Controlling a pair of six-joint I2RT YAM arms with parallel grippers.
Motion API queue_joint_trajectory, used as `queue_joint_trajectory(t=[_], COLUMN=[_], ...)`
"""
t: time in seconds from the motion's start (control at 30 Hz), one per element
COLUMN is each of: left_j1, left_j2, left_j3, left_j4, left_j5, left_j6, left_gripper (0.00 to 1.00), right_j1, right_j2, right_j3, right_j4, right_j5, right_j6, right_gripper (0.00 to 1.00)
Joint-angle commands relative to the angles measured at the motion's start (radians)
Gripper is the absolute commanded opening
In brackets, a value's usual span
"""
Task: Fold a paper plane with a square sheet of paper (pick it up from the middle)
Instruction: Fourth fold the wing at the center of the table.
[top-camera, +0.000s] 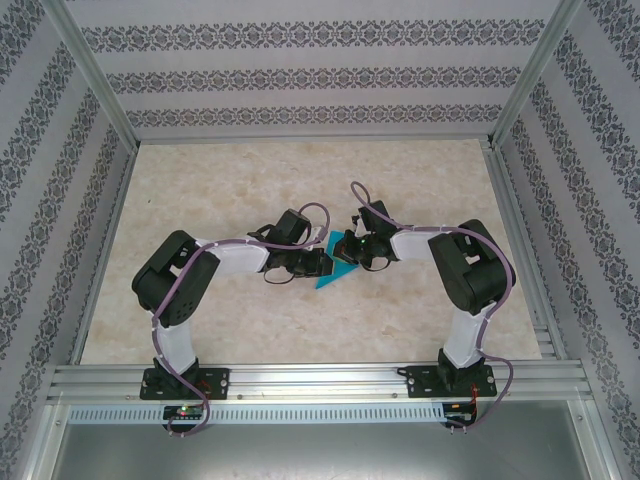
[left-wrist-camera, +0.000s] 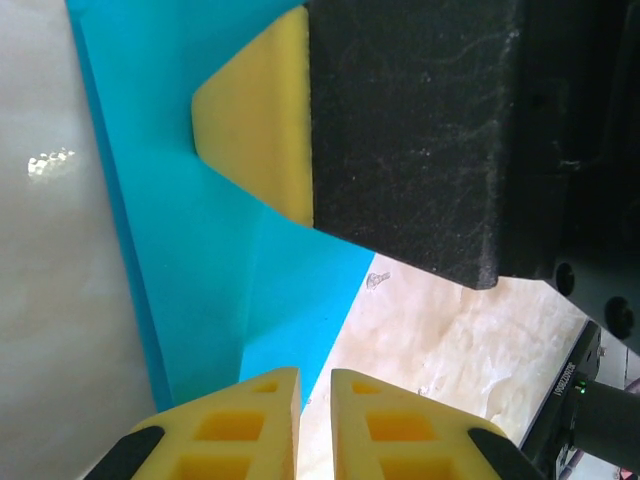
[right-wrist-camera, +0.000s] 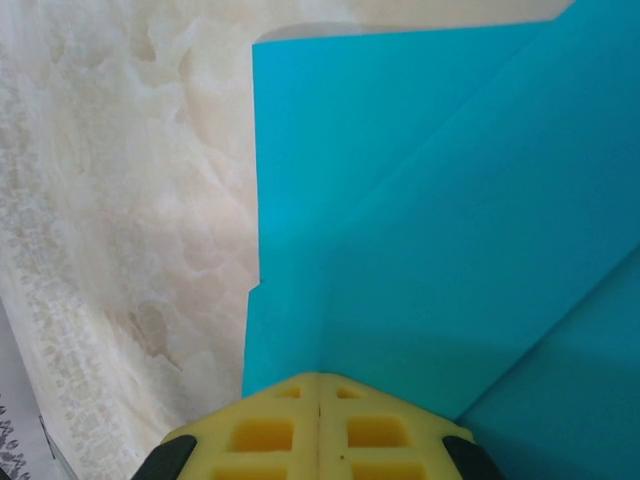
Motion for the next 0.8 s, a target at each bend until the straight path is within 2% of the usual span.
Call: queue_joint_trajectory(t=[0.0, 0.77], left_j1=[0.010, 0.009], left_j2=[0.033, 0.016], left_j3=[0.010, -0.106], left_j4=[-0.004, 0.004], left_j5=[0.021, 0.032], left_j6=[0.033, -0.014], left_gripper=[0.17, 0.15], right_j1=[-0.008, -0.009], right_j2=[0.067, 0.112], right_j3=[-0.014, 0.016], right_j4=[-0.114, -0.168], right_j5=[0.068, 0.085], right_j6=[-0.031, -0.043], right_gripper=[0.00, 0.00])
